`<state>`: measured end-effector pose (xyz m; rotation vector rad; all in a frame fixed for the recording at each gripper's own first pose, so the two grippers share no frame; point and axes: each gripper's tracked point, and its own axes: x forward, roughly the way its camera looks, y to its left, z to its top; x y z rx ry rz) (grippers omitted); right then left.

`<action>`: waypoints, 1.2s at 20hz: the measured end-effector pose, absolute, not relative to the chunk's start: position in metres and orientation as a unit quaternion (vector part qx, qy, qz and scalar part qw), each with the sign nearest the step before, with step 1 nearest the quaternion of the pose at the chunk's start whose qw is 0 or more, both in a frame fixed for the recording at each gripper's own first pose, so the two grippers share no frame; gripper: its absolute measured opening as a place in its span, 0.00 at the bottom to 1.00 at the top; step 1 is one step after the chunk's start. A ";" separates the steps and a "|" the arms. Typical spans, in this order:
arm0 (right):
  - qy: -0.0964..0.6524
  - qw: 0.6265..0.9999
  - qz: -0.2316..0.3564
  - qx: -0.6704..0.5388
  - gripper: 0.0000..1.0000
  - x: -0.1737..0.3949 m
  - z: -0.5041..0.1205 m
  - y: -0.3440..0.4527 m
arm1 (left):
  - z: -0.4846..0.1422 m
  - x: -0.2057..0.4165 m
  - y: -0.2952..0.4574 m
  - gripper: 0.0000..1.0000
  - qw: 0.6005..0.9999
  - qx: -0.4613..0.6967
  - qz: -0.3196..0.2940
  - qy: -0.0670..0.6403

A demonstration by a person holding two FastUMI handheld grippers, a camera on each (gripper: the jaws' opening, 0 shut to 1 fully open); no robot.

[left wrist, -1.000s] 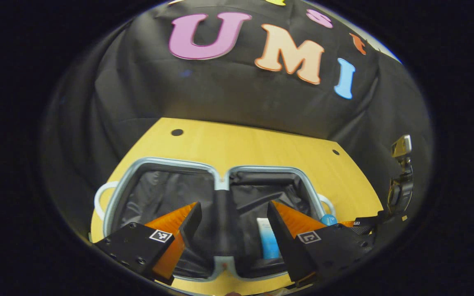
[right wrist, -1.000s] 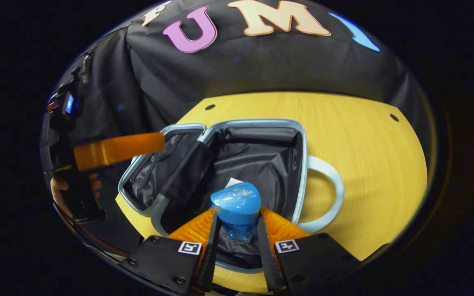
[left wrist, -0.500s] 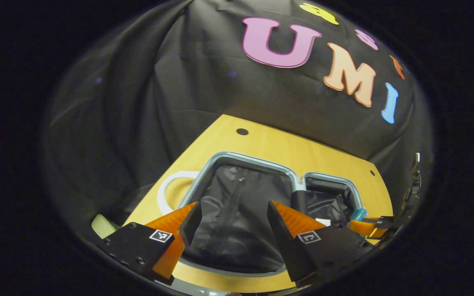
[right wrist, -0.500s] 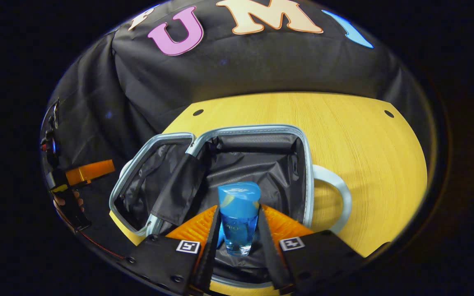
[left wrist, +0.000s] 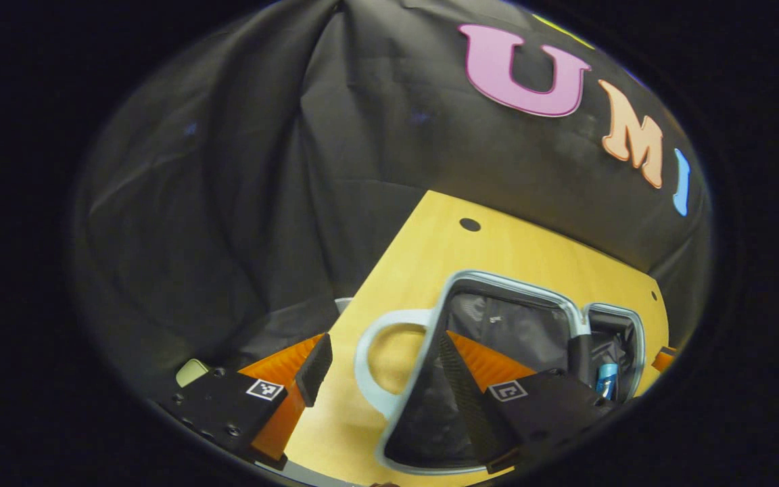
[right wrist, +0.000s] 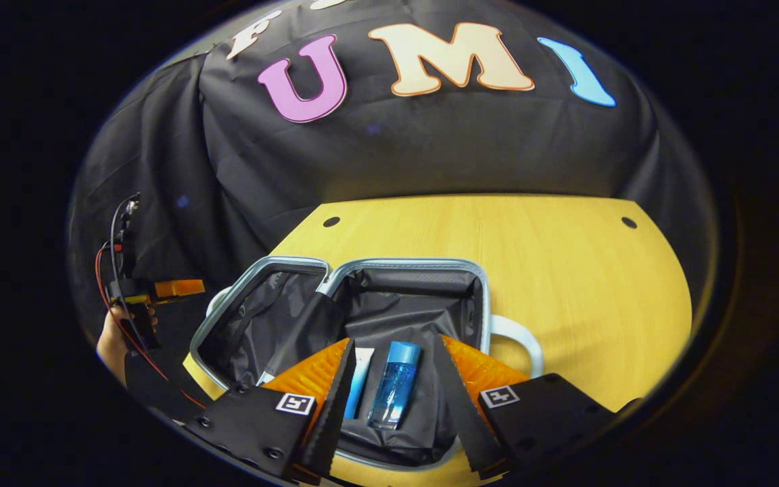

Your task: First open the suitcase, pack the skin care products into it, and then close the suitcase.

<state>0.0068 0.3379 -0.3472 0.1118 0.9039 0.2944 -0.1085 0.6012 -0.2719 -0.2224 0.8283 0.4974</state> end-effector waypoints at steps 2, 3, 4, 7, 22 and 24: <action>0.431 0.890 0.138 0.053 0.78 0.007 -0.342 0.335 | -0.291 -0.110 0.613 0.94 0.866 -0.117 0.246 0.418; 0.431 0.890 0.137 0.055 0.78 0.007 -0.339 0.334 | -0.302 -0.111 0.616 0.93 0.860 -0.124 0.245 0.429; 0.431 0.891 0.135 0.055 0.70 0.007 -0.336 0.332 | -0.315 -0.112 0.619 0.92 0.853 -0.134 0.244 0.442; 0.424 0.895 0.125 0.049 0.78 0.012 -0.330 0.326 | -0.353 -0.122 0.620 0.86 0.823 -0.161 0.245 0.486; 0.344 0.923 0.170 0.013 0.78 0.016 -0.285 0.296 | -0.230 -0.082 0.576 0.00 0.881 -0.076 0.229 0.406; 0.334 0.925 0.184 0.010 0.78 0.011 -0.281 0.290 | -0.193 -0.077 0.553 0.00 0.894 -0.046 0.218 0.389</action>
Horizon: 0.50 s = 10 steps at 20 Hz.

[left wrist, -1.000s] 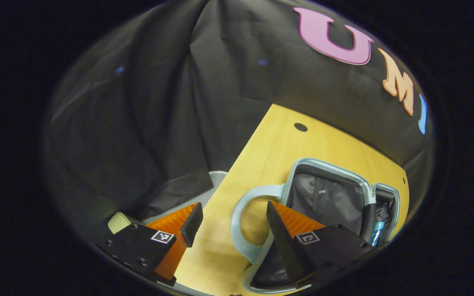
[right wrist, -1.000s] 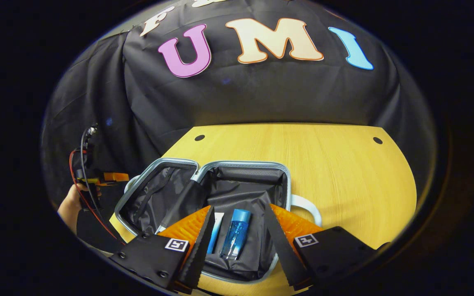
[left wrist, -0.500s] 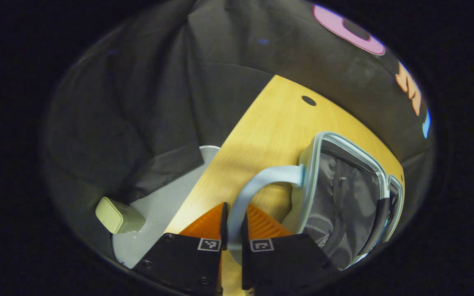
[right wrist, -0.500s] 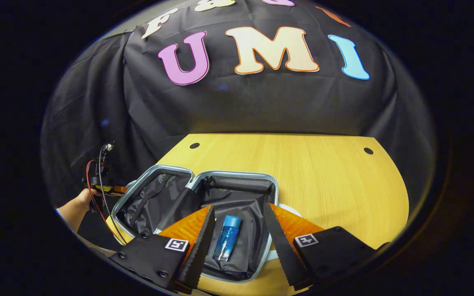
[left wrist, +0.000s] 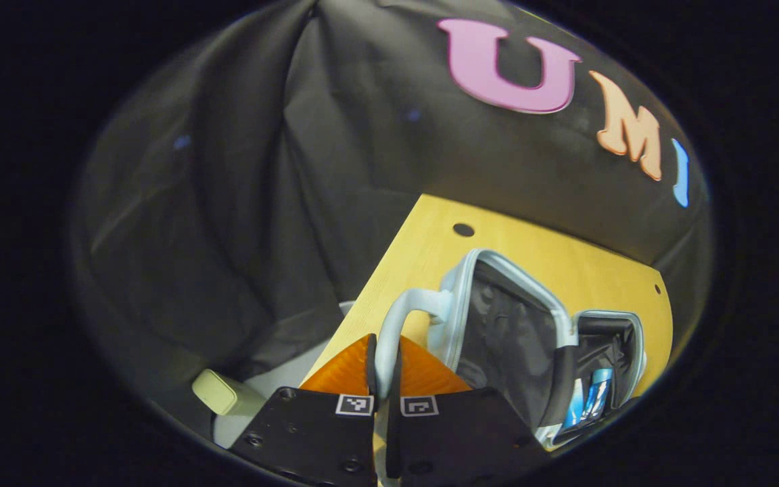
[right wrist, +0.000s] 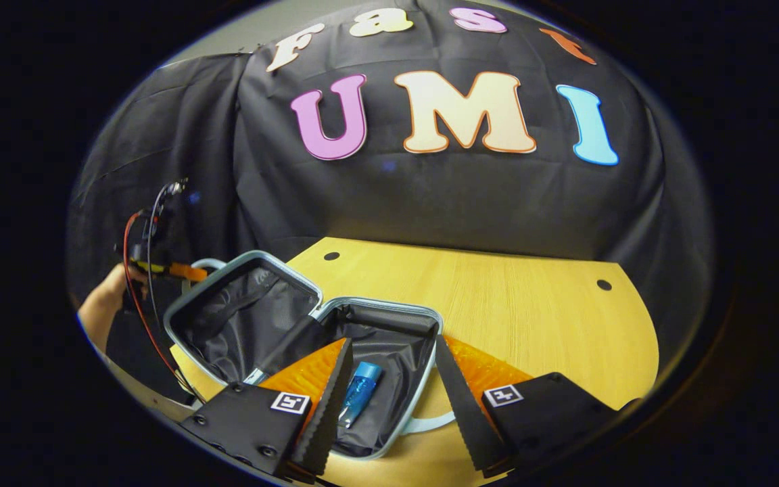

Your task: First open the suitcase, pack the skin care products into it, and then close the suitcase.

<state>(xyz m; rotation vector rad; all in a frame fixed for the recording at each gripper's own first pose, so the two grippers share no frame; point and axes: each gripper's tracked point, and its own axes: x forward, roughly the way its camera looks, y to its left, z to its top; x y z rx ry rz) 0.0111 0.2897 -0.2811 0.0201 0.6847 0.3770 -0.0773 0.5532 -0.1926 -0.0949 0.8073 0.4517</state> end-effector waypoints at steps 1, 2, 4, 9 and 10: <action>0.334 0.923 0.191 0.015 0.78 0.008 -0.279 0.288 | -0.179 -0.074 0.540 0.00 0.898 -0.035 0.213 0.383; 0.333 0.922 0.198 0.019 0.79 0.004 -0.277 0.285 | -0.168 -0.071 0.528 0.00 0.901 -0.029 0.210 0.378; 0.326 0.922 0.208 0.020 0.79 0.002 -0.270 0.277 | -0.150 -0.066 0.499 0.00 0.909 -0.030 0.201 0.364; 0.311 0.926 0.213 0.023 0.78 -0.002 -0.259 0.243 | -0.108 -0.059 0.440 0.00 0.925 -0.022 0.171 0.339; 0.311 0.926 0.211 0.027 0.78 -0.003 -0.258 0.236 | -0.102 -0.055 0.426 0.00 0.928 -0.021 0.164 0.334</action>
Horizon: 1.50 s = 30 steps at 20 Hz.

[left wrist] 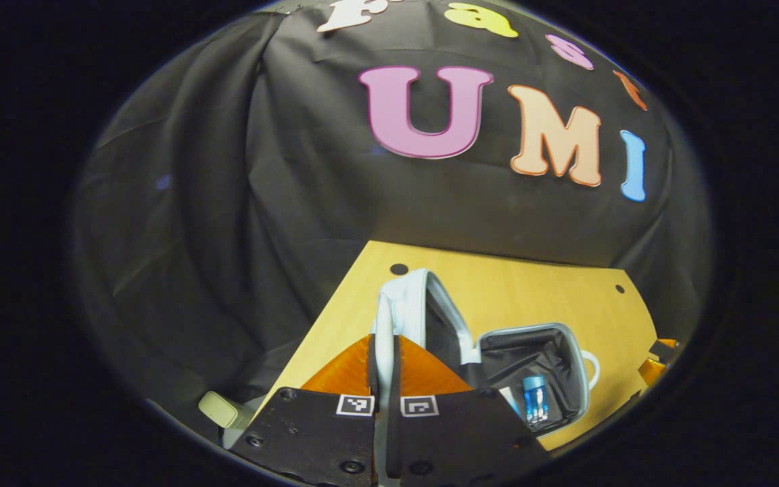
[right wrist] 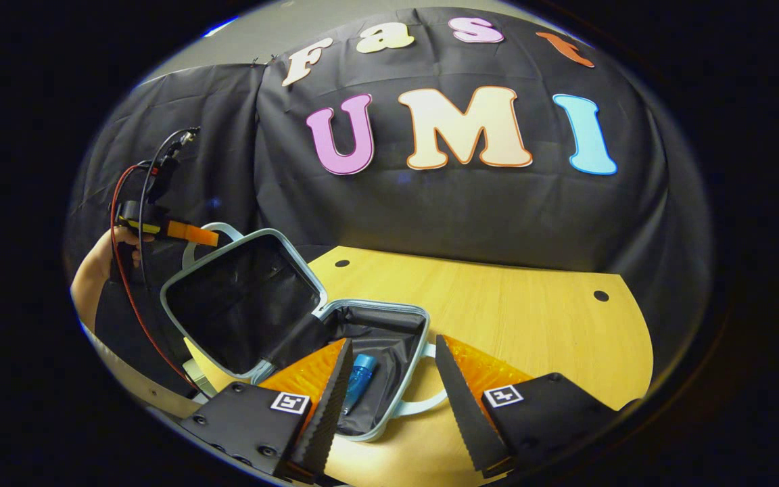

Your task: First open the suitcase, pack the skin care products into it, and then close the suitcase.

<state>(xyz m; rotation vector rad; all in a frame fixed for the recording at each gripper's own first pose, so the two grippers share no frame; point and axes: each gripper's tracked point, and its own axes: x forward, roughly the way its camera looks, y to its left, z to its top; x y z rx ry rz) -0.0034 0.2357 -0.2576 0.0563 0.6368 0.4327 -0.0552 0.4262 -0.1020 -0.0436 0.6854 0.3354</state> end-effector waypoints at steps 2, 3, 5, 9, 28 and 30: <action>0.309 0.928 0.207 0.032 0.78 -0.007 -0.256 0.223 | -0.103 -0.043 0.397 0.00 0.934 -0.019 0.142 0.326; 0.308 0.929 0.204 0.033 0.78 -0.008 -0.255 0.215 | -0.100 -0.038 0.381 0.00 0.937 -0.017 0.130 0.323; 0.303 0.932 0.196 0.035 0.78 -0.009 -0.253 0.202 | -0.095 -0.024 0.349 0.00 0.943 -0.009 0.102 0.317; 0.300 0.937 0.172 0.047 0.78 -0.010 -0.249 0.172 | -0.098 0.003 0.288 0.00 0.949 -0.008 0.046 0.313; 0.317 0.943 0.094 0.040 0.78 -0.022 -0.254 0.067 | -0.220 0.030 0.092 0.00 0.904 -0.033 -0.106 0.413; 0.321 0.942 0.090 0.037 0.78 -0.024 -0.256 0.059 | -0.238 0.029 0.084 0.00 0.897 -0.029 -0.109 0.427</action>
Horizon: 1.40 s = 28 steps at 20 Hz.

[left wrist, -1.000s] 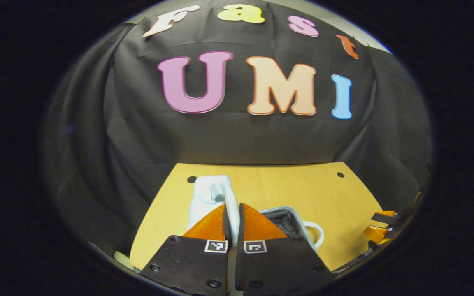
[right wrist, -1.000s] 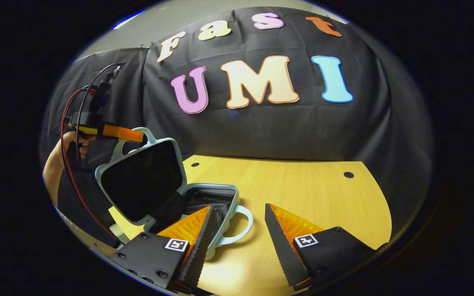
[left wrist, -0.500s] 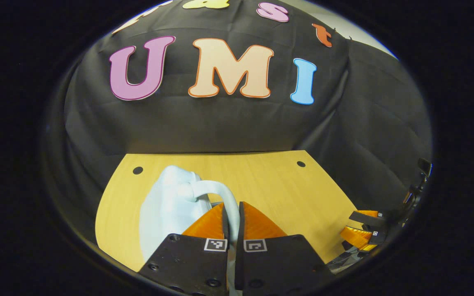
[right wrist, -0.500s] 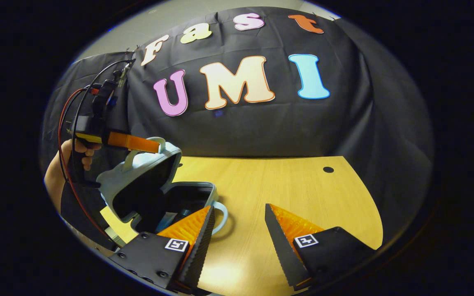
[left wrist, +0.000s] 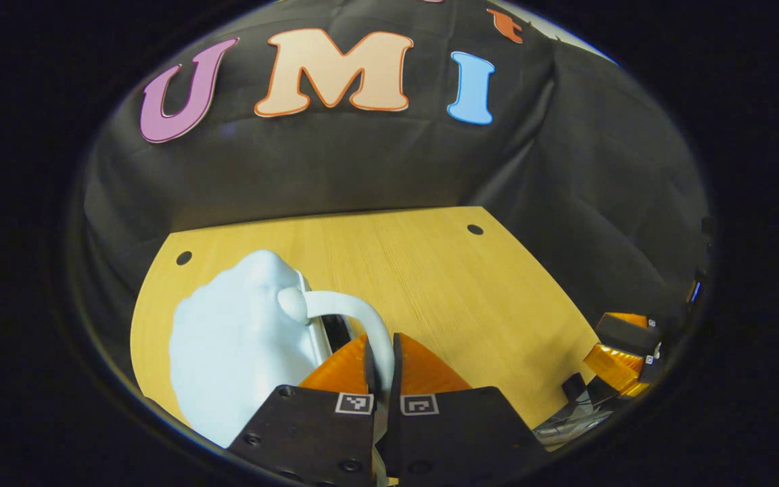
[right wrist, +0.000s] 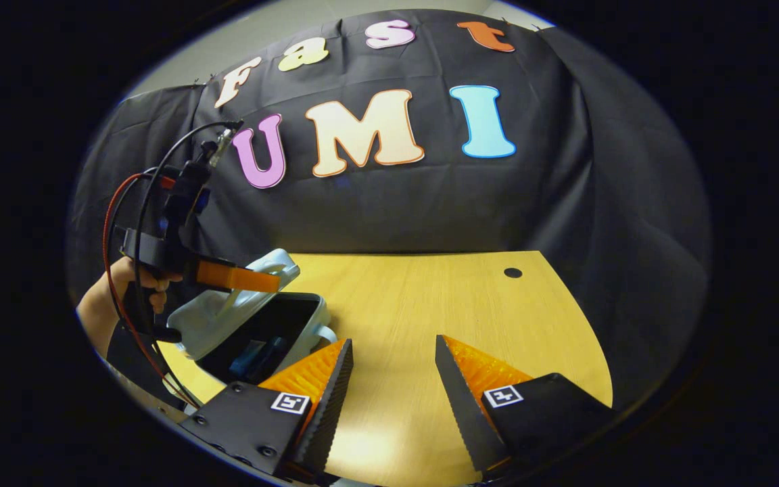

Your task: First open the suitcase, pack the skin care products into it, and then close the suitcase.

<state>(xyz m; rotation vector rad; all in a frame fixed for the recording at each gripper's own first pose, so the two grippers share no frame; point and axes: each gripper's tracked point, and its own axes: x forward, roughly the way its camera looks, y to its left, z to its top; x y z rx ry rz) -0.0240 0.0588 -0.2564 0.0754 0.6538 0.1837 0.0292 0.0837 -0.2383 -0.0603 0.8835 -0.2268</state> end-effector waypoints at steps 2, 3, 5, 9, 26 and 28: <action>0.324 0.941 0.088 0.034 0.79 -0.026 -0.258 0.052 | -0.253 0.023 0.075 0.00 0.893 -0.028 -0.110 0.436; 0.325 0.941 0.086 0.033 0.78 -0.027 -0.258 0.047 | -0.260 0.022 0.072 0.00 0.891 -0.025 -0.109 0.440; 0.326 0.941 0.085 0.032 0.78 -0.027 -0.257 0.041 | -0.274 0.019 0.065 0.01 0.887 -0.022 -0.105 0.449; 0.322 0.942 0.086 0.030 0.79 -0.029 -0.255 0.028 | -0.293 0.011 0.050 0.07 0.884 -0.032 -0.089 0.457; 0.049 0.998 0.016 0.021 0.98 0.041 -0.074 0.010 | -0.032 0.026 0.061 0.95 0.997 0.036 0.048 0.039; 0.034 0.999 0.000 0.026 0.98 0.039 -0.059 0.009 | -0.016 0.028 0.063 0.94 0.999 0.027 0.038 0.023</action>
